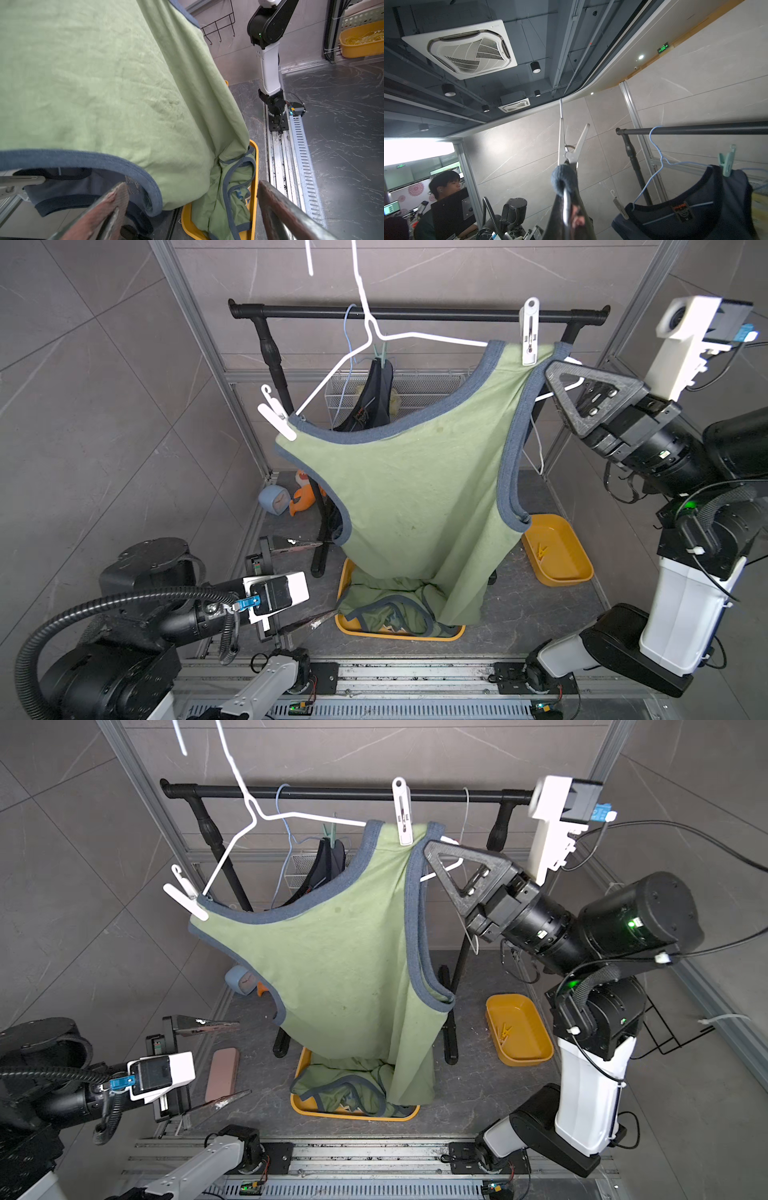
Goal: Remove the clothespins securing tank tops to the hanger
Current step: Pick up the hanger from the clothesline.
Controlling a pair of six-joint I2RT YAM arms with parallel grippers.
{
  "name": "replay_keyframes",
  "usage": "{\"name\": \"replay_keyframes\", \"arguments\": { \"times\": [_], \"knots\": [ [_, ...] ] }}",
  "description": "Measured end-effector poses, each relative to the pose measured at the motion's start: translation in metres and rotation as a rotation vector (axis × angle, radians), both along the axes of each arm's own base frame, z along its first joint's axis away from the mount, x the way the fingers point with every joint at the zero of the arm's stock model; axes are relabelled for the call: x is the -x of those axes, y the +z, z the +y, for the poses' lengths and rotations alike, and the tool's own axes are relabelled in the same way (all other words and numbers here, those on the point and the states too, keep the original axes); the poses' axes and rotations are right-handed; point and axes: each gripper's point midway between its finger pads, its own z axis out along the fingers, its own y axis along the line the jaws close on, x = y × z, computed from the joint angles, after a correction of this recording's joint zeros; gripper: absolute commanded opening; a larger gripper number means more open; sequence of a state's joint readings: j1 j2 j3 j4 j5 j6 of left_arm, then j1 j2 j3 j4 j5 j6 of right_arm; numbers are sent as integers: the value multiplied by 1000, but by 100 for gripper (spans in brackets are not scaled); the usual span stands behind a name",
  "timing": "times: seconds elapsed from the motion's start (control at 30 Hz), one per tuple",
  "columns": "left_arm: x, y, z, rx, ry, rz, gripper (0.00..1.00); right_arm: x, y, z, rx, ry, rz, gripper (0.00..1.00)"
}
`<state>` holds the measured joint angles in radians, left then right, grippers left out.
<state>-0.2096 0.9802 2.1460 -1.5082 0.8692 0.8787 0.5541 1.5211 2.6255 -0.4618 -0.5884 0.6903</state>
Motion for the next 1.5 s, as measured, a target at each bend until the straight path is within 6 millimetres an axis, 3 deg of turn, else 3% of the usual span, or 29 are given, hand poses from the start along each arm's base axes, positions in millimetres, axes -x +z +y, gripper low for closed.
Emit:
{"name": "replay_keyframes", "arguments": {
  "times": [0.3,0.47,0.6,0.77,0.9,1.03,1.17,1.47,1.5],
  "knots": [
    [3,39,4,104,72,16,98,-25,-52,39,128,143,116,0],
    [-15,57,9,150,161,7,98,-39,-91,57,208,199,184,0],
    [-37,62,16,167,253,15,90,-44,-114,63,249,213,207,0],
    [-72,49,21,160,354,85,87,-39,-120,62,262,214,175,0],
    [-102,26,24,128,428,167,88,-29,-124,57,265,214,138,0],
    [-121,12,23,108,456,219,89,-22,-131,55,267,222,110,0],
    [-129,5,18,97,438,253,84,-21,-139,55,266,225,101,0],
    [-124,-15,3,69,329,344,59,-30,-160,60,247,229,89,0],
    [-121,-17,2,66,312,356,52,-31,-162,62,243,233,91,0]
  ]
}}
